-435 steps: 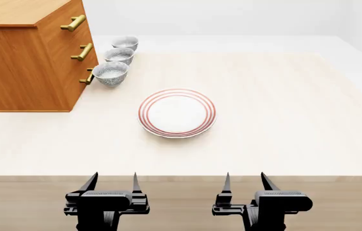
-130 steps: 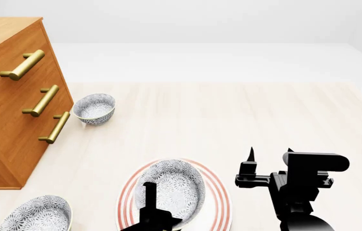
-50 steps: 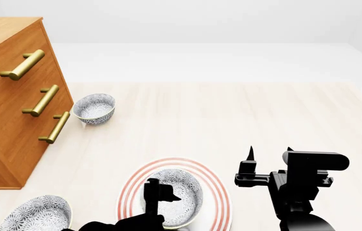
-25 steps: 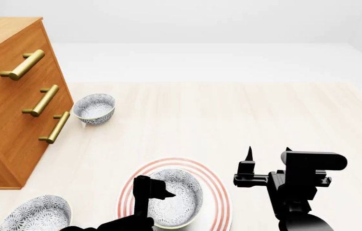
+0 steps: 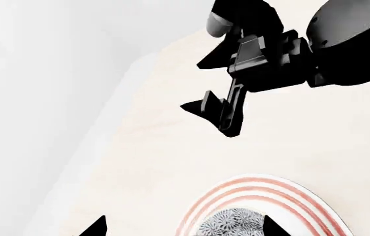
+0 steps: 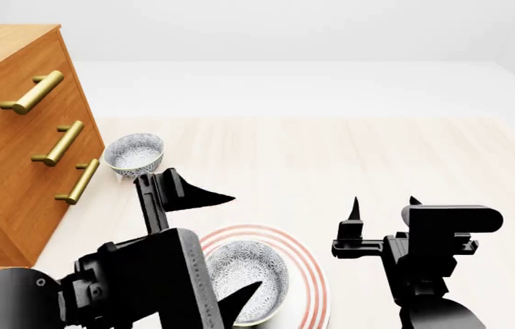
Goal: Put the bowl in the middle on the plate.
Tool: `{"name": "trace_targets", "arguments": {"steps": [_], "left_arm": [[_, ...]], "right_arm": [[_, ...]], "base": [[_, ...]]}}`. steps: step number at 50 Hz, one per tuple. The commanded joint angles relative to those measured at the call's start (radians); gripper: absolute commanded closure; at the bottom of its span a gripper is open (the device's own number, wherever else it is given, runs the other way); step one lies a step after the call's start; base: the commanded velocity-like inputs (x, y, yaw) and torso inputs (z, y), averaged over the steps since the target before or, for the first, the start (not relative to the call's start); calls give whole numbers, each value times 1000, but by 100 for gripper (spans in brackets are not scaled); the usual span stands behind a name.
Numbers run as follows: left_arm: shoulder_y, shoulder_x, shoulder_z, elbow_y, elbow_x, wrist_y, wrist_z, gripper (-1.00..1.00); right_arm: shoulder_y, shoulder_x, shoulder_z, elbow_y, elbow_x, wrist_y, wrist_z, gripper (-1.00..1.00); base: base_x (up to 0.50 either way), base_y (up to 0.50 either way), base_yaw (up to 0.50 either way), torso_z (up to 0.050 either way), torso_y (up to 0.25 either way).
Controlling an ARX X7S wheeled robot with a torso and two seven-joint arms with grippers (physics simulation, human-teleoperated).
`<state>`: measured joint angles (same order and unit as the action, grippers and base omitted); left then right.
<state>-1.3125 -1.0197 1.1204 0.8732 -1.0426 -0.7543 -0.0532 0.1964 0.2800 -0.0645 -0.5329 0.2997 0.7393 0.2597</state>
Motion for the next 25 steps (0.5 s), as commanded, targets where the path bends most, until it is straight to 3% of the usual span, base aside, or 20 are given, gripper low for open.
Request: {"name": "trace_targets", "arguments": {"steps": [1,10,14,15,17,19,20,22,24,25], "left_arm": [[39,-120,-164,-172,-353,332,-218,-100],[154,-113,-190,-189,-407,495,-442,-100],[224,-97,-181,-168,-326,556,-542,-100],[265,-89,-178,-162,-246,595,-593,-100],[297,-92,-179,-165,-257,628,-612,-100],[350,-94,-184,-164,-180,693,-650,-100],[389,-93,-189,-166,-99,730,-726,-100],[431,-110,-183,-158,-157,781,-671,-100],[488,-95,-185,-158,20,822,-793,-100],[513,-87,-173,-165,-13,843,-765,-100]], "right_arm": [[23,30,-11,-96,-12,44,24,-100],[82,52,-57,-161,-36,50,27,-100],[112,63,-76,-194,-49,53,29,-100],[125,65,-79,-219,-55,59,36,-100],[135,68,-92,-235,-66,63,44,-100],[140,64,-100,-243,-67,61,46,-100],[143,65,-113,-251,-77,61,51,-100],[131,74,-137,-276,-98,42,59,-100],[138,89,-182,-310,-116,71,59,-100],[120,90,-191,-338,-132,51,74,-100]], "base": [[0,0,0,0,0],[0,0,0,0,0],[0,0,0,0,0],[0,0,0,0,0],[0,0,0,0,0],[0,0,0,0,0],[0,0,0,0,0],[0,0,0,0,0],[0,0,0,0,0],[0,0,0,0,0]]}}
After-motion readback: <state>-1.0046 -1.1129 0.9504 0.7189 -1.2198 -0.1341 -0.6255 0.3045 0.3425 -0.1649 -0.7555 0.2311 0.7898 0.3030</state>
